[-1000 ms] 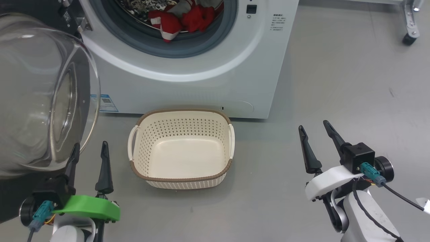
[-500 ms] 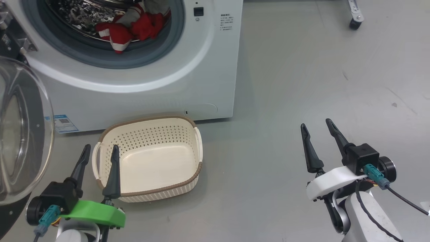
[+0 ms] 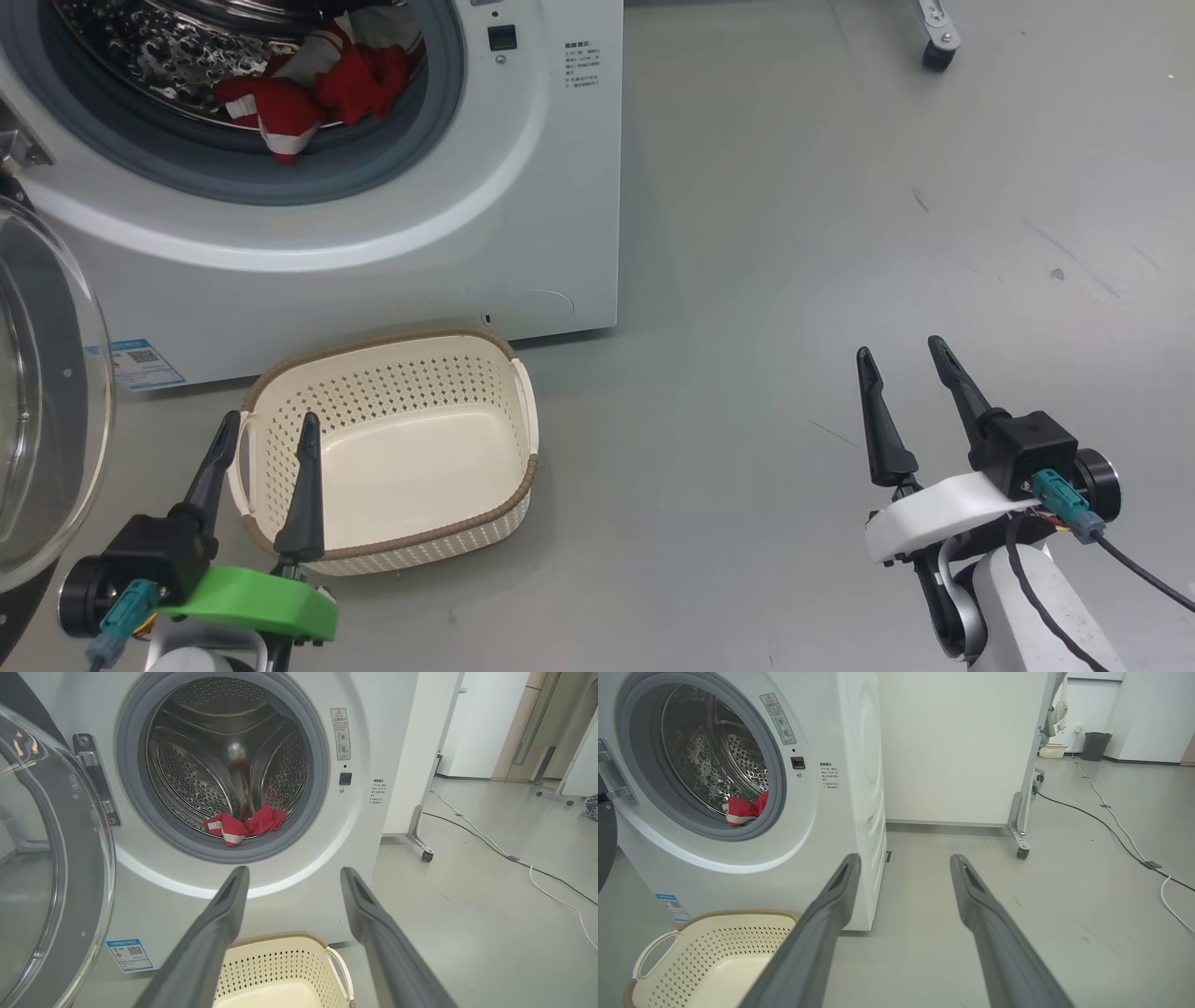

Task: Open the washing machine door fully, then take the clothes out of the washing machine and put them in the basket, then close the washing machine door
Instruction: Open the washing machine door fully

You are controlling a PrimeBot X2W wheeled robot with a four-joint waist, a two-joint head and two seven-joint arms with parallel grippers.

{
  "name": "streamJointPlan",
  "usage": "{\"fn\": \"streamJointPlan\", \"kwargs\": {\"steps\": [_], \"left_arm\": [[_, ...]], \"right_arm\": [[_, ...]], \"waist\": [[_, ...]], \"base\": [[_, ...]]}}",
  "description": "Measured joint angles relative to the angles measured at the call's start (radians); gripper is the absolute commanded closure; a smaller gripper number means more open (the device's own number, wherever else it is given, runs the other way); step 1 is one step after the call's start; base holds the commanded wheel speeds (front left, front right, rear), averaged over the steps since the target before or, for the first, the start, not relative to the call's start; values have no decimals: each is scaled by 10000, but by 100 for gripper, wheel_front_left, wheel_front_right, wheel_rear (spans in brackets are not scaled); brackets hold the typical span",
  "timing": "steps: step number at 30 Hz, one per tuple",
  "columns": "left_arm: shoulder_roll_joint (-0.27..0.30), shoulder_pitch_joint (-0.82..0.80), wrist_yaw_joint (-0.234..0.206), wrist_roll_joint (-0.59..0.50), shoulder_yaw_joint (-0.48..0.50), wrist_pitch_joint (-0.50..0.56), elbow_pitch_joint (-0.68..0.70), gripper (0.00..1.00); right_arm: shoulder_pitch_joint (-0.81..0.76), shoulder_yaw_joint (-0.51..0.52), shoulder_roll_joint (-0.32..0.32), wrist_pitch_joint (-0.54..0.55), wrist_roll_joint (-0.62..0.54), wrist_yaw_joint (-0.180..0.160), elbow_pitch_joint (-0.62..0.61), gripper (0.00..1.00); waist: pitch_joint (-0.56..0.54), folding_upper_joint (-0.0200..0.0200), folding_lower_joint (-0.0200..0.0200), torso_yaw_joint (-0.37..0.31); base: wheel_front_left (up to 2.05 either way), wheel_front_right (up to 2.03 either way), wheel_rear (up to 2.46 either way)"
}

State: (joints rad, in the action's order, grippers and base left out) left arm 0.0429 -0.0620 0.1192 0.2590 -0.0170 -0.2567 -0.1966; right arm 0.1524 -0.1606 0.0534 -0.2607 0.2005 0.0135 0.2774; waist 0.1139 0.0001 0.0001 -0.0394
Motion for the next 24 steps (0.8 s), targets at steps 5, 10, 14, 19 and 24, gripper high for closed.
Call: {"fn": "streamJointPlan", "kwargs": {"steps": [5, 10, 14, 19, 24], "left_arm": [[-2, 6, 2, -59, 12, 0, 8, 0], [-12, 37, 2, -77, 140, 0, 107, 0], [-13, 160, 2, -77, 163, 0, 123, 0], [-15, 239, 2, -77, 161, 0, 127, 0], [-15, 271, 2, -102, 146, 0, 165, 0]], "right_arm": [[-7, -15, -15, 0, -2, 2, -69, 0], [-29, -84, -38, 0, -13, 19, -75, 0], [-61, -92, -44, 0, -17, 25, -75, 0], [-174, -100, -44, 0, -17, 29, -73, 0], [-181, -111, -44, 0, -19, 33, -69, 0]], "waist": [[13, 0, 0, 204], [-28, 0, 0, 349], [-67, 0, 0, 378], [-102, 0, 0, 392], [-144, 0, 0, 402]], "base": [[0, 0, 0], [0, 0, 0], [0, 0, 0], [0, 0, 0], [0, 0, 0]]}}
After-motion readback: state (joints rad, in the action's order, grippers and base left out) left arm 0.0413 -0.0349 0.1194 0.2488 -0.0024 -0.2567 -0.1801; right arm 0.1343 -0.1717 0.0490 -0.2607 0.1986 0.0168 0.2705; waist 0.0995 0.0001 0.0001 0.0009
